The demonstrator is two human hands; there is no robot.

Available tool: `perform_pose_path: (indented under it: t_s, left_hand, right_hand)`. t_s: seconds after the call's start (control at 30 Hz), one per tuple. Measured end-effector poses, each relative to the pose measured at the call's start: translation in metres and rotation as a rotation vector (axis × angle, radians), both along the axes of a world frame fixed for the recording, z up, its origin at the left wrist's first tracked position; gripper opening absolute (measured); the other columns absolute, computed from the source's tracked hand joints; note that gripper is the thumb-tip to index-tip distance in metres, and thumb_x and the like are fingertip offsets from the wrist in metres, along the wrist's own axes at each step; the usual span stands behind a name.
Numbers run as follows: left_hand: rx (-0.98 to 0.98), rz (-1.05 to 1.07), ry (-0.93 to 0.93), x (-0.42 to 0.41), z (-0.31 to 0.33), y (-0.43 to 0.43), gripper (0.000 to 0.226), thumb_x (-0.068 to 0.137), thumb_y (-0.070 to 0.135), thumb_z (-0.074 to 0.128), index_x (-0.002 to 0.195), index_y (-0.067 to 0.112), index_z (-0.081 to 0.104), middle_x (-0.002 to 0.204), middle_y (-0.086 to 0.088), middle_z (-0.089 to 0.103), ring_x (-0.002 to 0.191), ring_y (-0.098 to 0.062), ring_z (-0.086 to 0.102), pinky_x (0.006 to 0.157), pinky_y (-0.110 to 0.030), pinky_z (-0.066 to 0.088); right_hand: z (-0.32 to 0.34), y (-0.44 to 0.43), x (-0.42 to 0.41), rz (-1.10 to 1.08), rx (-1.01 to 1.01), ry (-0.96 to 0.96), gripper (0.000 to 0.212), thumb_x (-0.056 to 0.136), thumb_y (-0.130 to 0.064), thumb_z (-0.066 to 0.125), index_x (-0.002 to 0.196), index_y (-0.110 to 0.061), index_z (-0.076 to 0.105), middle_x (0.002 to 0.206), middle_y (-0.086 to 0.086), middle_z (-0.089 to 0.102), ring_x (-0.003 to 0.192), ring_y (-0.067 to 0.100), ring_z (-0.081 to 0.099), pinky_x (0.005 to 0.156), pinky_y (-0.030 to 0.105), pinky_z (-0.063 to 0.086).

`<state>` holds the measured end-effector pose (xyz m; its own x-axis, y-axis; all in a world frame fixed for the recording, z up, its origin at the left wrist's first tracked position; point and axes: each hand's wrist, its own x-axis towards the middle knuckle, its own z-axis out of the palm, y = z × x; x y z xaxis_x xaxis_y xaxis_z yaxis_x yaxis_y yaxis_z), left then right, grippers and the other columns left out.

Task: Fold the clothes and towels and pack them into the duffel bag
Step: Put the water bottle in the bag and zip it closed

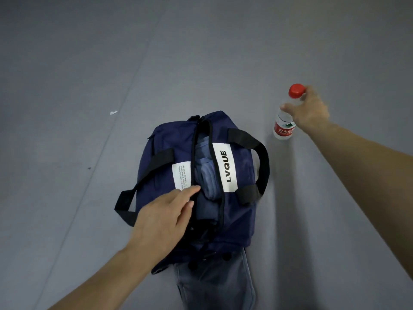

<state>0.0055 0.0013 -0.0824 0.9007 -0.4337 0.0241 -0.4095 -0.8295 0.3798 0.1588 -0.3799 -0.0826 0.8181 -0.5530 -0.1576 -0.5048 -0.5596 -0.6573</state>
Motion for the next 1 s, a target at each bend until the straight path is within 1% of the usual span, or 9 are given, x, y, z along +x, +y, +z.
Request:
perform_pose_path:
  t_s: [0.13,0.23,0.33,0.43,0.57,0.63,0.83,0.93,1.0]
  left_hand:
    - [-0.039,0.041,-0.037,0.002,0.023,0.001,0.035,0.099,0.026,0.057,0.133,0.033,0.058,0.096,0.019,0.064,0.072,-0.004,0.059,0.059,-0.024,0.051]
    - [-0.026,0.082,-0.036,0.011,0.046,0.005,0.038,0.099,0.029,0.056,0.136,0.036,0.053,0.086,0.021,0.056,0.06,-0.004,0.05,0.059,-0.025,0.05]
    - [0.023,0.032,0.001,0.009,0.07,0.011,0.039,0.1,0.034,0.052,0.139,0.038,0.048,0.087,0.016,0.056,0.063,-0.006,0.051,0.062,-0.029,0.052]
    - [0.026,-0.009,0.111,-0.007,0.093,0.011,0.045,0.099,0.041,0.056,0.142,0.041,0.043,0.102,0.021,0.055,0.072,-0.003,0.056,0.075,-0.028,0.055]
    - [-0.258,0.097,0.223,-0.021,0.135,-0.001,0.073,0.088,0.05,0.07,0.151,0.045,0.033,0.131,0.023,0.053,0.105,0.002,0.057,0.099,-0.028,0.05]
    - [-0.418,0.142,0.26,-0.027,0.162,-0.01,0.083,0.082,0.05,0.077,0.152,0.044,0.032,0.134,0.023,0.054,0.116,0.001,0.056,0.105,-0.032,0.048]
    - [-0.632,0.153,0.318,-0.062,0.234,0.003,0.075,0.067,0.051,0.08,0.133,0.054,0.045,0.114,0.025,0.067,0.107,-0.002,0.065,0.101,-0.041,0.051]
    - [-0.696,0.195,0.332,-0.08,0.246,0.019,0.068,0.068,0.048,0.083,0.128,0.049,0.051,0.11,0.023,0.069,0.102,-0.001,0.067,0.098,-0.04,0.054]
    - [-0.755,0.218,0.329,-0.091,0.245,0.019,0.065,0.071,0.043,0.084,0.127,0.047,0.051,0.11,0.022,0.07,0.103,-0.001,0.067,0.097,-0.039,0.054]
  right_hand:
    - [-0.004,0.031,-0.026,0.07,-0.119,-0.058,0.047,0.086,-0.028,0.071,0.124,-0.014,0.046,0.113,0.017,0.062,0.106,0.042,0.057,0.09,0.047,0.047]
    - [0.013,0.044,-0.057,0.059,-0.066,-0.141,0.042,0.089,-0.032,0.067,0.12,-0.013,0.048,0.101,0.009,0.059,0.102,0.039,0.057,0.083,0.039,0.041]
    - [0.049,0.058,-0.087,0.108,0.054,-0.159,0.048,0.085,-0.044,0.071,0.123,-0.022,0.051,0.105,0.001,0.06,0.106,0.03,0.058,0.087,0.038,0.044]
    - [0.101,0.083,-0.115,0.242,0.135,-0.203,0.051,0.08,-0.049,0.076,0.122,-0.028,0.055,0.115,-0.005,0.063,0.109,0.018,0.06,0.094,0.041,0.049]
    - [0.181,0.118,-0.15,0.442,0.25,-0.267,0.046,0.077,-0.043,0.081,0.117,-0.032,0.06,0.11,-0.012,0.067,0.103,0.013,0.065,0.091,0.038,0.053]
    - [0.217,0.136,-0.166,0.512,0.352,-0.276,0.044,0.075,-0.04,0.083,0.113,-0.035,0.063,0.108,-0.013,0.069,0.101,0.01,0.067,0.092,0.038,0.055]
    - [0.306,0.182,-0.211,0.618,0.602,-0.295,0.041,0.084,-0.015,0.079,0.121,-0.024,0.064,0.111,0.0,0.073,0.097,0.007,0.07,0.078,0.027,0.058]
    - [0.323,0.199,-0.227,0.598,0.646,-0.314,0.048,0.084,-0.02,0.079,0.127,-0.026,0.061,0.114,0.001,0.071,0.097,0.007,0.07,0.079,0.028,0.058]
    - [0.316,0.21,-0.236,0.605,0.548,-0.316,0.058,0.079,-0.033,0.083,0.131,-0.03,0.056,0.115,-0.004,0.069,0.1,0.006,0.069,0.087,0.031,0.058]
